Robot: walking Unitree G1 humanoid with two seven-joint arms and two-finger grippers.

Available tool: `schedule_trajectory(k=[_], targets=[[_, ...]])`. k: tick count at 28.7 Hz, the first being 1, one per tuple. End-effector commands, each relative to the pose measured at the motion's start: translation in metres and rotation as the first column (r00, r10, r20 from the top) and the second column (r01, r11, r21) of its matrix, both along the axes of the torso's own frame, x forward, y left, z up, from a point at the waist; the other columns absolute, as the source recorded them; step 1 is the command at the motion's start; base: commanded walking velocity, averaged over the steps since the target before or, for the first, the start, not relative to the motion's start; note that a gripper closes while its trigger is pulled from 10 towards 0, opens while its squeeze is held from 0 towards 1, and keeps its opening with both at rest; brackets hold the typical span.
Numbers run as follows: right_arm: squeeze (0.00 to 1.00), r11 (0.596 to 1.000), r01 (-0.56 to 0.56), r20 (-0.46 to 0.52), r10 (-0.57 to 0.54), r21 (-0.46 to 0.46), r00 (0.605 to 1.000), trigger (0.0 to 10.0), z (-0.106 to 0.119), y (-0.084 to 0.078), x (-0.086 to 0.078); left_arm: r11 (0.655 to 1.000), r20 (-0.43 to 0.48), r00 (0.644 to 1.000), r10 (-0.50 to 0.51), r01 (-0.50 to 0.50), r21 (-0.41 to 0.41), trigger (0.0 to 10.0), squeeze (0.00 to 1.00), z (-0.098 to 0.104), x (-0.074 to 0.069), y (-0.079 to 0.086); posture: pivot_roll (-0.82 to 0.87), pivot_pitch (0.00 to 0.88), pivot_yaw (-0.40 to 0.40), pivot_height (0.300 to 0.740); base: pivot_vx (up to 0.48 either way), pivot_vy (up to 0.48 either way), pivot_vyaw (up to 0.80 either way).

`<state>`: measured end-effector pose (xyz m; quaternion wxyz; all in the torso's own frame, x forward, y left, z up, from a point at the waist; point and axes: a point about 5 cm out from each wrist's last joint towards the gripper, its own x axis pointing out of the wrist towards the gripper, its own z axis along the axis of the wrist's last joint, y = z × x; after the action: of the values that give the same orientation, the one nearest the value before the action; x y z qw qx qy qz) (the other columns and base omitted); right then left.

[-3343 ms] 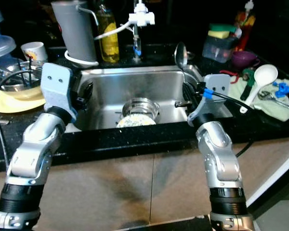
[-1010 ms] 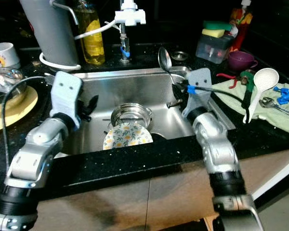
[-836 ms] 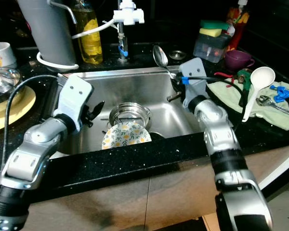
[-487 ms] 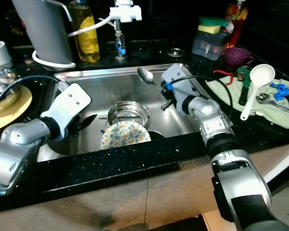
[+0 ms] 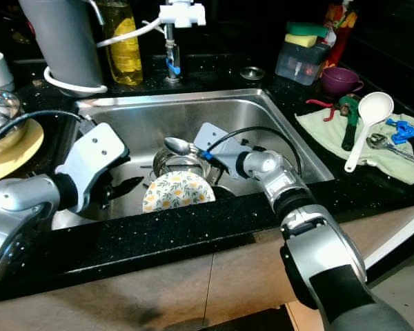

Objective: Kitchen organization

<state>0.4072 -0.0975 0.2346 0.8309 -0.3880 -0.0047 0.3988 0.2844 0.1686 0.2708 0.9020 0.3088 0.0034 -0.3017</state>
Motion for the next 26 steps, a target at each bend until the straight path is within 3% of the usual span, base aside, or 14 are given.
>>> schedule_trajectory(k=[1, 2, 3, 4, 5, 6, 7, 9, 10, 20, 21, 22, 24, 26], targets=[[0.0, 1.0, -0.024, -0.001, 0.024, -0.019, 1.0, 10.0, 0.001, 0.002, -0.001, 1.0, -0.011, 1.0, -0.026, 0.026, 0.0, 10.0, 0.0, -0.001, -0.003, -0.005, 0.02, 0.157, -0.077, 0.74, 0.0, 0.0, 0.0], [0.0, 0.999, -0.036, -0.004, 0.035, -0.023, 0.999, 10.0, 0.0, 0.004, -0.001, 1.0, -0.015, 0.999, -0.029, 0.029, 0.0, 10.0, 0.0, -0.001, -0.003, -0.006, 0.02, 0.157, -0.077, 0.74, 0.0, 0.0, 0.0], [0.51, 0.999, -0.041, -0.005, 0.041, -0.028, 0.999, 10.0, 0.0, 0.004, -0.001, 1.0, -0.019, 0.999, -0.031, 0.031, 0.001, 10.0, 0.0, -0.002, -0.003, -0.006, 0.03, 0.156, -0.075, 0.74, 0.0, 0.0, 0.0], [0.74, 0.999, -0.043, -0.007, 0.043, -0.031, 0.999, 10.0, 0.0, 0.003, -0.001, 1.0, -0.023, 0.999, -0.031, 0.031, 0.001, 10.0, 0.0, -0.002, -0.003, -0.006, 0.03, 0.155, -0.074, 0.74, 0.0, 0.0, 0.0], [0.74, 0.999, -0.043, -0.007, 0.043, -0.031, 0.999, 10.0, 0.0, 0.003, -0.001, 1.0, -0.023, 0.999, -0.031, 0.031, 0.001, 10.0, 0.0, -0.002, -0.003, -0.006, 0.03, 0.155, -0.074, 0.74, 0.0, 0.0, 0.0], [0.91, 0.999, -0.037, 0.0, 0.037, -0.034, 0.999, 10.0, 0.0, 0.003, -0.001, 1.0, -0.025, 0.999, -0.03, 0.03, 0.002, 10.0, 0.0, -0.003, -0.002, -0.006, 0.02, 0.155, -0.071, 0.74, 0.0, 0.0, 0.0], [0.7, 0.999, -0.025, 0.016, 0.026, -0.036, 1.0, 10.0, 0.001, 0.002, 0.0, 1.0, -0.028, 0.999, -0.027, 0.027, 0.002, 10.0, 0.0, -0.003, -0.002, -0.005, 0.02, 0.153, -0.069, 0.74, 0.0, 0.0, 0.0], [0.7, 0.999, -0.025, 0.016, 0.026, -0.036, 1.0, 10.0, 0.001, 0.002, 0.0, 1.0, -0.028, 0.999, -0.027, 0.027, 0.002, 10.0, 0.0, -0.003, -0.002, -0.005, 0.02, 0.153, -0.069, 0.74, 0.0, 0.0, 0.0], [0.0, 0.999, -0.017, 0.03, 0.018, -0.036, 0.999, 10.0, 0.002, 0.001, 0.0, 1.0, -0.032, 0.999, -0.024, 0.024, 0.001, 10.0, 0.0, -0.004, -0.002, -0.005, 0.02, 0.154, -0.065, 0.74, 0.0, 0.0, 0.0], [0.0, 0.991, 0.046, 0.06, -0.054, 0.128, 0.997, 10.0, 0.015, -0.01, 0.004, 0.991, -0.063, 0.991, 0.121, -0.124, -0.046, 10.0, 0.0, -0.006, 0.008, 0.004, 0.02, 0.153, -0.055, 0.74, 0.0, 0.0, 0.0], [0.0, 0.978, 0.049, 0.064, -0.063, 0.201, 0.996, 10.0, 0.021, -0.013, 0.004, 0.952, -0.031, 0.959, 0.283, -0.285, -0.116, 10.0, 0.0, 0.001, 0.018, 0.016, 0.02, 0.153, -0.057, 0.74, 0.0, 0.0, 0.0], [0.0, 0.978, 0.049, 0.064, -0.063, 0.201, 0.996, 10.0, 0.021, -0.013, 0.004, 0.952, -0.031, 0.959, 0.283, -0.285, -0.116, 10.0, 0.0, 0.001, 0.018, 0.016, 0.02, 0.153, -0.057, 0.74, 0.0, 0.0, 0.0], [0.0, 0.957, 0.044, 0.064, -0.065, 0.287, 0.996, 10.0, 0.026, -0.015, 0.004, 0.86, -0.013, 0.885, 0.466, -0.457, -0.227, 10.0, 0.0, 0.007, 0.022, 0.031, 0.02, 0.157, -0.06, 0.74, 0.0, 0.0, 0.0], [0.0, 0.946, 0.038, 0.061, -0.06, 0.321, 0.996, 10.0, 0.027, -0.015, 0.004, 0.815, -0.021, 0.85, 0.527, -0.512, -0.271, 10.0, 0.0, 0.009, 0.022, 0.038, 0.02, 0.158, -0.06, 0.74, 0.0, 0.0, 0.0]])
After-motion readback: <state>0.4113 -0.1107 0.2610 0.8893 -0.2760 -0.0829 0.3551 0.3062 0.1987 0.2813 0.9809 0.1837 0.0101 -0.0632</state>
